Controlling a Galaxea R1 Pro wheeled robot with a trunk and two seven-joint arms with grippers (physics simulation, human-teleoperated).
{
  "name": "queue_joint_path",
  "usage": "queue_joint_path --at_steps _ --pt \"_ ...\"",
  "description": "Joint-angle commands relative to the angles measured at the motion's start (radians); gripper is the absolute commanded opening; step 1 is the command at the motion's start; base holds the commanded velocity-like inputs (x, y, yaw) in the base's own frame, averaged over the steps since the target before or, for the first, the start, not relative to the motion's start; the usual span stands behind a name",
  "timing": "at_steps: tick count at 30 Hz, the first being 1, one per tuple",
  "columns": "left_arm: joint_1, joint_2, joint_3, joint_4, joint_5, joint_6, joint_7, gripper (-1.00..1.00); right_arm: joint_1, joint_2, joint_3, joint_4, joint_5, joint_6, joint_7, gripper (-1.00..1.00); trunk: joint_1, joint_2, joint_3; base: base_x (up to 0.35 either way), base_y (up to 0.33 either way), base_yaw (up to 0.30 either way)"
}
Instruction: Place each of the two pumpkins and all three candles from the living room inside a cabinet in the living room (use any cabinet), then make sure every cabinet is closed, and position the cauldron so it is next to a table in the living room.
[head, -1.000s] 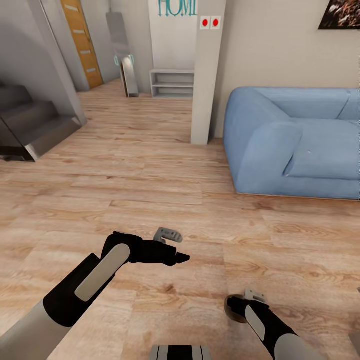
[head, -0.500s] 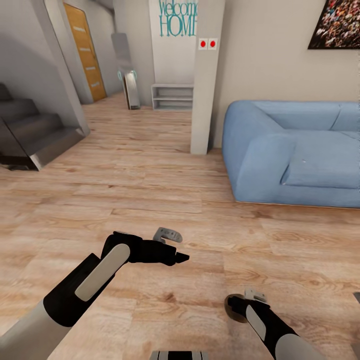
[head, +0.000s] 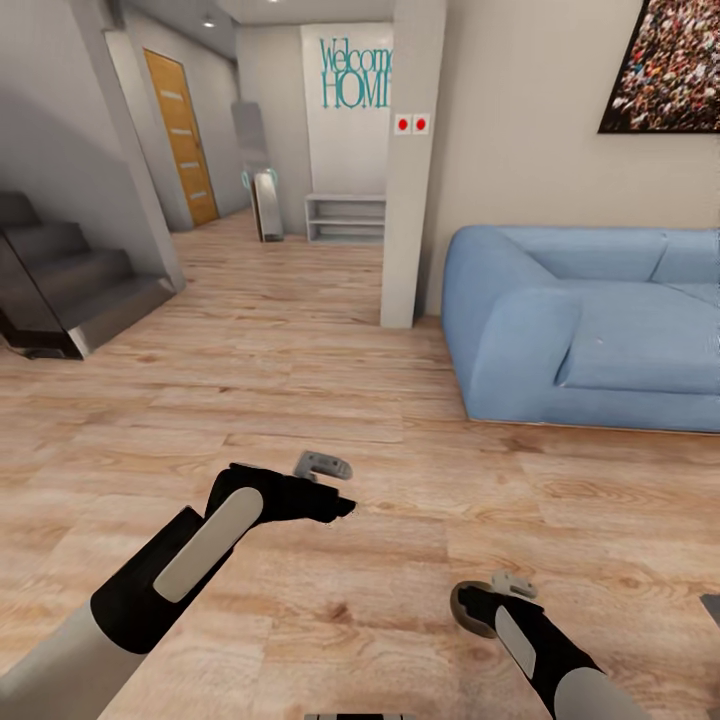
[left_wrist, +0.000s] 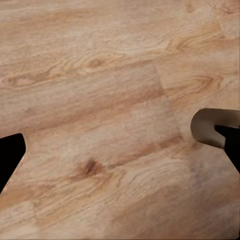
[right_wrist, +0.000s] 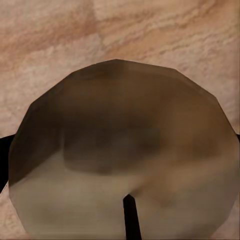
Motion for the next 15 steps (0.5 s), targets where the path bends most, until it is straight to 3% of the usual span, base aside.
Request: queue_joint_path --at_steps 1,15 --pt "-0.001 0.001 -0.002 -0.001 0.01 0.0 0.02 1.0 0.0 0.0 0.0 -0.002 -0.01 0.005 -0.006 -1.0 -0.001 0.0 0.003 0.0 0.0 0.0" --pt "-0.001 0.0 0.001 0.019 0.007 0.0 0.162 1.0 0.0 0.003 0.006 -0.014 -0.012 0.005 -0.006 -1.0 -0.007 0.003 0.057 0.0 0.0 0.0"
